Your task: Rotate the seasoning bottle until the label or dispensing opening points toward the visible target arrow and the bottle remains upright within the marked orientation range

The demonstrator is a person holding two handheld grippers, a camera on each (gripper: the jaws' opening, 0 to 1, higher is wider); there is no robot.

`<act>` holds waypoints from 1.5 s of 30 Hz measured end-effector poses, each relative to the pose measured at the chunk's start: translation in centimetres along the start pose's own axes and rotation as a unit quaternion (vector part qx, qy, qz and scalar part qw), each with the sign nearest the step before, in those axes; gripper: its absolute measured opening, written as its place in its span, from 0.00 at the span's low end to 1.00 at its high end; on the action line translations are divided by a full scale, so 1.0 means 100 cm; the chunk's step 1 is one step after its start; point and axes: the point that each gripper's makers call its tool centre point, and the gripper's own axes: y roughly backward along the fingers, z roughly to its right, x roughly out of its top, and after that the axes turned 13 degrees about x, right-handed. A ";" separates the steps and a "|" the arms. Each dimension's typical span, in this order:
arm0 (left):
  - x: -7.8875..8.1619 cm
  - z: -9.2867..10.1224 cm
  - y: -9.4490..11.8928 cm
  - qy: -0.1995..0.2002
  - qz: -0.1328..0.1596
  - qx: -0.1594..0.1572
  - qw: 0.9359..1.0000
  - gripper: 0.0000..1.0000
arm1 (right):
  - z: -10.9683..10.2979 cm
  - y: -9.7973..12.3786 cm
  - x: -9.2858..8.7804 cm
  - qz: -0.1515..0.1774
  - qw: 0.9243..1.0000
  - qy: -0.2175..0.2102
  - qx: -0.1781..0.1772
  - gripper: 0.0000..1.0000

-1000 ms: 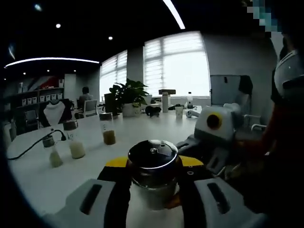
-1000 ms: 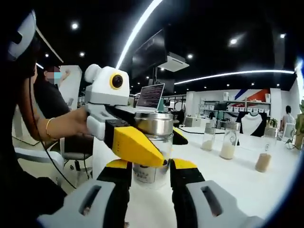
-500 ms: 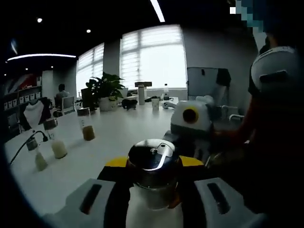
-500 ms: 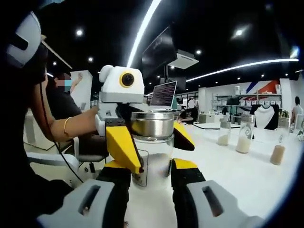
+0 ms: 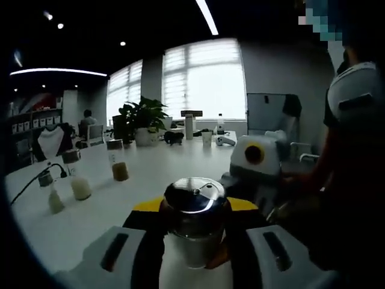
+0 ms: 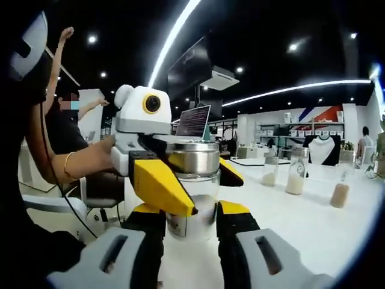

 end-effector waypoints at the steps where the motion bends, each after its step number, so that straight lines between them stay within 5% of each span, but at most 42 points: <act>1: 0.000 0.000 -0.001 -0.001 0.000 0.007 1.000 0.40 | 0.001 0.000 0.000 -0.002 1.000 0.004 -0.004 0.31; 11: 0.010 -0.017 -0.002 0.010 0.022 0.134 0.991 0.41 | 0.011 0.002 0.002 0.003 0.999 -0.007 -0.039 0.31; 21: 0.008 -0.030 0.005 -0.023 0.018 0.259 0.966 0.43 | 0.009 -0.007 0.004 0.011 0.997 0.007 -0.071 0.31; 27: 0.008 -0.034 0.010 0.015 0.042 0.280 0.959 0.40 | 0.009 -0.009 0.001 0.021 0.997 -0.005 -0.081 0.31; 39: -0.005 -0.028 0.007 0.076 0.035 0.284 0.955 0.40 | 0.018 -0.004 -0.007 0.010 0.993 -0.004 -0.114 0.31; 45: -0.005 -0.035 0.011 0.109 0.053 0.314 0.942 0.38 | 0.018 -0.006 -0.007 0.005 0.992 0.004 -0.122 0.31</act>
